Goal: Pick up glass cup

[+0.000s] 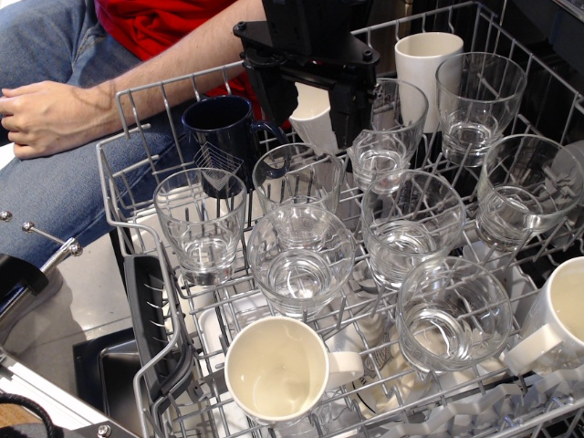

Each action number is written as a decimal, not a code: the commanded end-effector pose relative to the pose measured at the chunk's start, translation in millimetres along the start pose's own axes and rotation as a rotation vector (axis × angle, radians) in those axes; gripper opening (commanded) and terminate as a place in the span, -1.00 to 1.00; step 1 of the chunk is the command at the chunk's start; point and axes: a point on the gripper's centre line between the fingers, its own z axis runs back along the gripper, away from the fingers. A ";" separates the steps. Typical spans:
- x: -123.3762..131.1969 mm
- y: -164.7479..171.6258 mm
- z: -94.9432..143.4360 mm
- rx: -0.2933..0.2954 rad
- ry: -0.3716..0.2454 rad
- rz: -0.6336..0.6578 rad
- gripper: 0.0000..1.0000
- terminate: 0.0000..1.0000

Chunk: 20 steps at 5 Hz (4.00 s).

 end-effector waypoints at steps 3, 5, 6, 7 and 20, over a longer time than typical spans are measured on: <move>-3.5 1.3 -52.8 0.016 -0.053 -0.006 1.00 -1.00; -9.3 -0.2 -103.5 0.044 -0.097 0.011 1.00 -1.00; -17.3 -0.1 -120.4 0.084 -0.114 0.003 1.00 -1.00; -24.2 -3.0 -132.6 0.123 -0.125 -0.013 1.00 -1.00; 26.3 -2.5 -18.2 0.219 -0.007 0.064 -1.00 -1.00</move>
